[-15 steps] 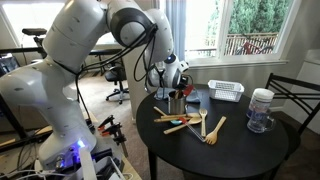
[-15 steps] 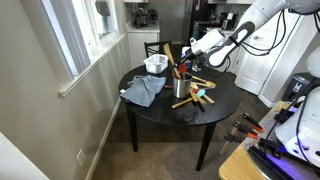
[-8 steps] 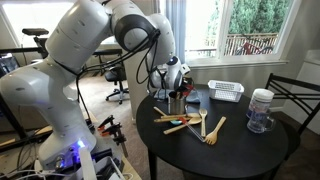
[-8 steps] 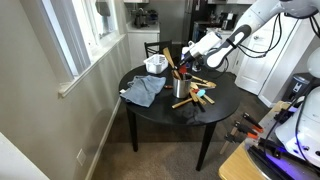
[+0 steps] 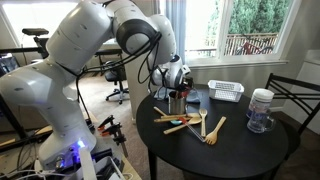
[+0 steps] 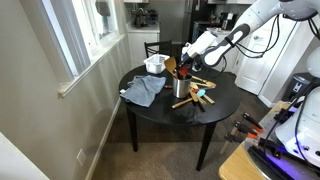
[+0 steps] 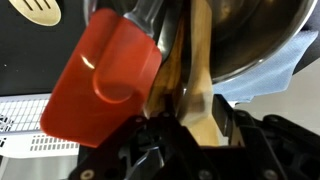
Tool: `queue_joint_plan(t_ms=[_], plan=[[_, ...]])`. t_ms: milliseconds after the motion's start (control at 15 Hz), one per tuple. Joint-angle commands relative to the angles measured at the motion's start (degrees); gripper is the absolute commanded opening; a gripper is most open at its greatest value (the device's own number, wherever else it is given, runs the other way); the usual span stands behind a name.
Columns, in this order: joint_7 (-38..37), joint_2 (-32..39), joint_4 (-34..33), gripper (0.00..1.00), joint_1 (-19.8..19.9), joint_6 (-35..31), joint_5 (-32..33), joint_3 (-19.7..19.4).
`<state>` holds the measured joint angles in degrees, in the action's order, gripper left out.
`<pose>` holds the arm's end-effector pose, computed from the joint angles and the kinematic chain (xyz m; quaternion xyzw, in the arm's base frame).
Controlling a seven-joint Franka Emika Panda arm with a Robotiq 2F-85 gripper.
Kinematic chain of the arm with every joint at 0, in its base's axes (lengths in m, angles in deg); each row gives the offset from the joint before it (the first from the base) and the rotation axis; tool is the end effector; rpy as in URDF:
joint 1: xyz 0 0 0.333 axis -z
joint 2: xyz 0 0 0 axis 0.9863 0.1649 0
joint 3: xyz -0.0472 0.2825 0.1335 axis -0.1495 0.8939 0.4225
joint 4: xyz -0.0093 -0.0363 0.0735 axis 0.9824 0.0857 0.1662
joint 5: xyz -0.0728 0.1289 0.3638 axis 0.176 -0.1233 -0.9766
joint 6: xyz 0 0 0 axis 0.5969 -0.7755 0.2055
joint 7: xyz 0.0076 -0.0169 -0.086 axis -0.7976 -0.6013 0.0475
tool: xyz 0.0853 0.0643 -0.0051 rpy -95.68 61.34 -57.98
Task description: Put the wooden spatula in the container
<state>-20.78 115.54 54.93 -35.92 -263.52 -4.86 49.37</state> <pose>0.6299 -0.0269 0.1786 -0.9274 -0.1915 -0.3073 0.0936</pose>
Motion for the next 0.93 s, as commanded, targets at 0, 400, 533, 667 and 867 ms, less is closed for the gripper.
queue_joint_plan(t_ms=[0,400,533,667,867], plan=[[1.5,1.1,-0.9,0.76,2.4,5.2,-1.5,3.4],[4.1,-11.3,12.6,1.00,-1.1,-2.3,-14.3,-4.1],[-0.4,-12.9,16.0,1.00,1.7,-2.1,-9.3,-2.3],[-0.8,-14.8,18.8,1.00,2.6,-2.4,-9.5,-1.5],[-1.5,-17.9,21.9,1.00,2.5,-4.2,-9.5,-2.2]])
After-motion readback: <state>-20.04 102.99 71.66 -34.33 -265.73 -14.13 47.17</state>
